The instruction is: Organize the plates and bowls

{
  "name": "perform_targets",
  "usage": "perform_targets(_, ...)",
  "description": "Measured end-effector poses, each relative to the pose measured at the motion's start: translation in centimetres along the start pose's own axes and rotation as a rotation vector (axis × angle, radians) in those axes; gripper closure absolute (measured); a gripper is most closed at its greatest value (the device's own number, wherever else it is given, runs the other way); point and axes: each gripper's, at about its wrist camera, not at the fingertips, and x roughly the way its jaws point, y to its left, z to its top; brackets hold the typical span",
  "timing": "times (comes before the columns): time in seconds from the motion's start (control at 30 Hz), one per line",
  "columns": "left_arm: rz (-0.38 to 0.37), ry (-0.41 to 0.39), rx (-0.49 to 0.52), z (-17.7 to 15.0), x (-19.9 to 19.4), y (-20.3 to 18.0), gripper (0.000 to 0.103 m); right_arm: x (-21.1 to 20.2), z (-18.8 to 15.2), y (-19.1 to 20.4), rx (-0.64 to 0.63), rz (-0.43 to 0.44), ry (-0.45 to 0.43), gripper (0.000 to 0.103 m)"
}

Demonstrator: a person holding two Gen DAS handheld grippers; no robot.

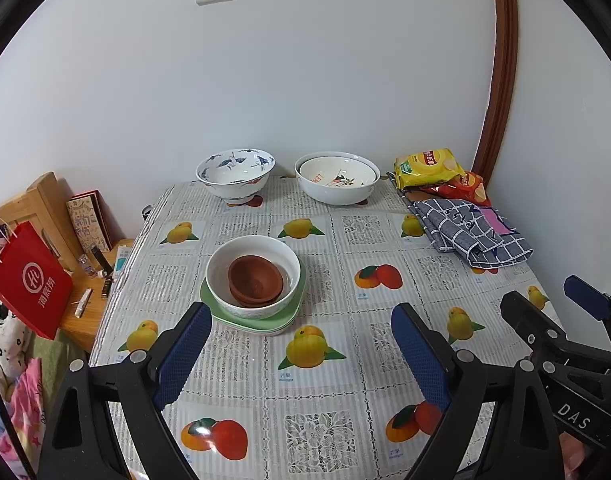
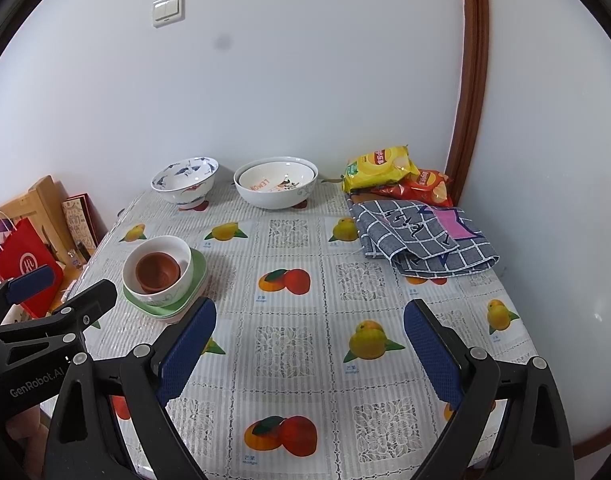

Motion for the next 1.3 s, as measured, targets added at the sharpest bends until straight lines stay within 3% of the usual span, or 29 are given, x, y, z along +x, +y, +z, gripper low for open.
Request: perform_targets(1.3, 0.008, -0.004, -0.009, -0.12, -0.05, 0.35, 0.012, -0.05, -0.07, 0.07, 0.007, 0.003, -0.004, 0.009)
